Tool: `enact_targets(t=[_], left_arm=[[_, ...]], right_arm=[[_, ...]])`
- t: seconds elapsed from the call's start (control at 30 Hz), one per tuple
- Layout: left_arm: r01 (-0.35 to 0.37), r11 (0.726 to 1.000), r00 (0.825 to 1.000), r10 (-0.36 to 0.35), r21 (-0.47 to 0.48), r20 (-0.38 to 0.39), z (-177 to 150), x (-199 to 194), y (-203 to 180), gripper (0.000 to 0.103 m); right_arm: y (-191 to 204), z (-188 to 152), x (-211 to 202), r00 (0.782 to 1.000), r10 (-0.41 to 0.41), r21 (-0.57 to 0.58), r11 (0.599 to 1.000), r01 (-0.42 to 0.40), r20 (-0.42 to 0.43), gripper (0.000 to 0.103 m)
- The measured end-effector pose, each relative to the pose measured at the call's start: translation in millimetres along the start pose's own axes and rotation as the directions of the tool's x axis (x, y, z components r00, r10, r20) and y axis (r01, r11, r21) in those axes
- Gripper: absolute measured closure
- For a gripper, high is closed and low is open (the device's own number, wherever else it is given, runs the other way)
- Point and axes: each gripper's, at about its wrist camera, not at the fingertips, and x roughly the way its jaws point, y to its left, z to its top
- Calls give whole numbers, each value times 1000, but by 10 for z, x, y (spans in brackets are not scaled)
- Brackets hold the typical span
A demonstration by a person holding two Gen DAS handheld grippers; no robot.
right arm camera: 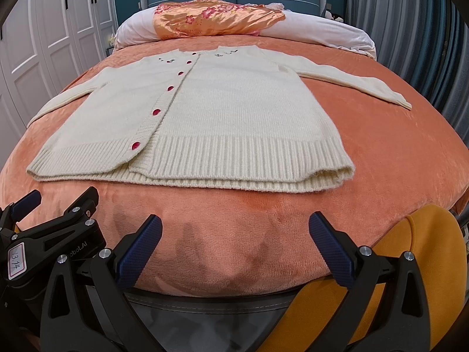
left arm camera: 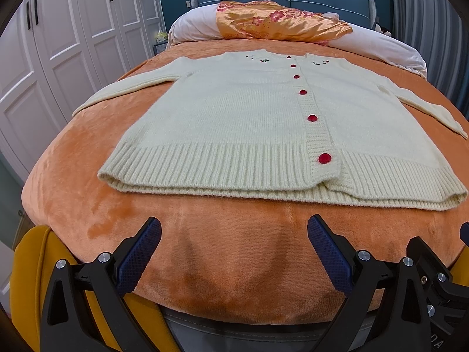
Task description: Fold small clothes
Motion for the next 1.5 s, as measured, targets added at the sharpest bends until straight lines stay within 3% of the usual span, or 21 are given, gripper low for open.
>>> enact_targets(t=[0.27,0.4,0.57,0.7,0.8,0.93,1.13,1.27,1.33,1.37,1.43,1.5], left_arm=[[-11,1000,999,10,-11,-32,6,53,69,5],[20,998,997,-24,-56,-70,114,99,226,5],[-3,998,999,1,-60,-42,362,101,368,5],[-8,999,1000,8,-39,-13,669,157,396,5],[-1,999,1000,0,-43,-19,917,280,402,5],[-8,997,1000,7,-71,-5,1161,465,399,5],[-23,993,999,20,-118,-25,1471,827,400,5],[-41,990,998,36,-138,-44,1600,1025,417,5],[-53,989,998,48,-136,-45,1659,1112,428,5],[-56,989,998,51,-135,-43,1679,1136,432,5],[-61,988,998,57,-140,-31,1755,1177,459,5],[-62,987,998,60,-148,-18,1804,1188,486,5]], right_arm=[[-6,-12,-3,999,52,15,999,-52,-1,5],[-185,118,59,996,85,56,995,-85,-10,5],[-775,536,245,998,49,108,993,-52,28,5],[-1580,1010,653,1000,-24,232,973,20,11,5],[-2326,1375,1007,997,-77,369,926,73,-4,5],[-3299,1770,1407,987,-164,542,829,139,-3,6],[-4212,2010,1950,973,-212,684,697,216,-92,34],[-4353,2071,2147,967,-223,727,643,241,-123,52],[-4268,2266,2201,965,-242,705,666,244,-105,70],[-4166,2402,2206,969,-231,673,703,228,-87,95],[-3859,2726,2118,981,-192,618,774,141,17,96],[-3432,3037,1960,986,-95,538,843,7,136,97]])
